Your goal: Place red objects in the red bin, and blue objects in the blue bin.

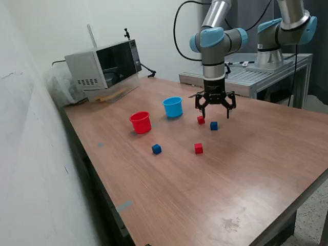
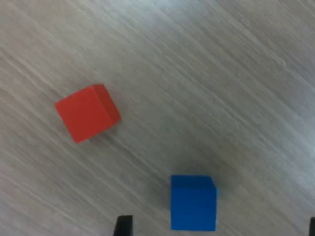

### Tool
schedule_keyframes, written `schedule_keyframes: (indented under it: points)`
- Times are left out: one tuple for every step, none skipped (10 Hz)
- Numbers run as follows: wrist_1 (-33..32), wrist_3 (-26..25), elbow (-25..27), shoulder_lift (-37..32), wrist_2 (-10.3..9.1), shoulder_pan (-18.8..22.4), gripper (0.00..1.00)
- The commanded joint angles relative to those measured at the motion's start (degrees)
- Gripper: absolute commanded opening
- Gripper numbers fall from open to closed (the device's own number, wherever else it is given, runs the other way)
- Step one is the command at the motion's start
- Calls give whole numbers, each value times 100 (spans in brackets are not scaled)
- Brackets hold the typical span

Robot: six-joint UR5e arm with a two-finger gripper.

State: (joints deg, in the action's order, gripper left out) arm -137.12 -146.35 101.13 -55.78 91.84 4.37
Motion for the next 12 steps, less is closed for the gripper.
schedule_keyframes:
  points:
    - [2, 132, 3, 41, -17, -15, 100]
    - [-7, 194, 3, 41, -17, -15, 100]
    - [-7, 281, 3, 41, -78, -15, 100]
    - [1, 335, 3, 41, -226, -15, 100]
    - [-7, 353, 12, 41, -262, -15, 100]
    - [-7, 353, 12, 41, -272, -15, 100]
    - [-7, 353, 3, 41, -272, -15, 100]
    - [-94, 353, 3, 58, -272, -15, 100]
    - [-130, 353, 3, 102, -272, -15, 100]
    - [-139, 353, 3, 129, -272, -23, 100]
    - [-139, 353, -5, 146, -272, -84, 100]
    - [-148, 353, -5, 181, -272, -85, 100]
